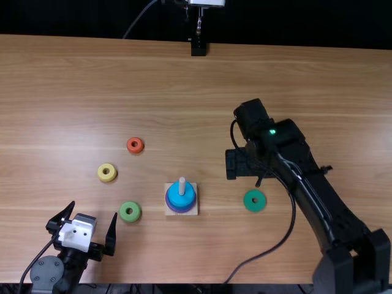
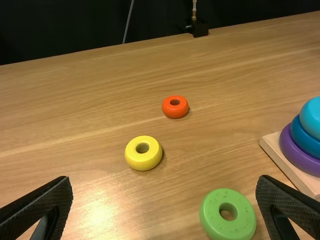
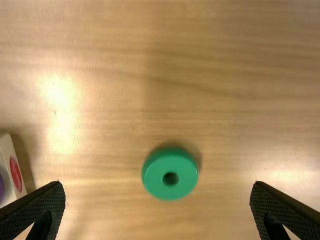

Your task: Build the Hanoi tower: stack the rings onto the peg from bottom to top in this color order: purple, dark blue, light blue, dark green, light green, yellow, orange.

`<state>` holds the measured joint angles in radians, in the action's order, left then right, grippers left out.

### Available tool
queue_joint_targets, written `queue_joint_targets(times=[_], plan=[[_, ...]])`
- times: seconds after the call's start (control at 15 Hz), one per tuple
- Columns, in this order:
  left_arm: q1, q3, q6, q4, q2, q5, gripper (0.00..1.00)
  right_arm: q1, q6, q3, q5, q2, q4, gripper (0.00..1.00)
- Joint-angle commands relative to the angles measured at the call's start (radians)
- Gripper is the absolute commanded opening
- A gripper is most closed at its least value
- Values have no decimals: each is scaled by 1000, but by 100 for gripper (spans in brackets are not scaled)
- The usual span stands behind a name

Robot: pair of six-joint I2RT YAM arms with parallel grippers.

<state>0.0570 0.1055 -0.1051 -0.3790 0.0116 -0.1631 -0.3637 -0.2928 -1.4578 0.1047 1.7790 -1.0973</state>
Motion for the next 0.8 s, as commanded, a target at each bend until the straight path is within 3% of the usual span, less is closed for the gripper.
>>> queue_joint_targets(times=[0.0, 0.27, 0.73], plan=[[-6, -105, -15, -76, -12, -10, 100, 5, -15, 79, 11, -46, 38, 100], [-6, -105, -15, -76, -12, -10, 100, 3, -13, 264, 9, -99, 145, 100], [-6, -105, -15, -76, -12, -10, 100, 6, -15, 373, 6, -96, 251, 100]])
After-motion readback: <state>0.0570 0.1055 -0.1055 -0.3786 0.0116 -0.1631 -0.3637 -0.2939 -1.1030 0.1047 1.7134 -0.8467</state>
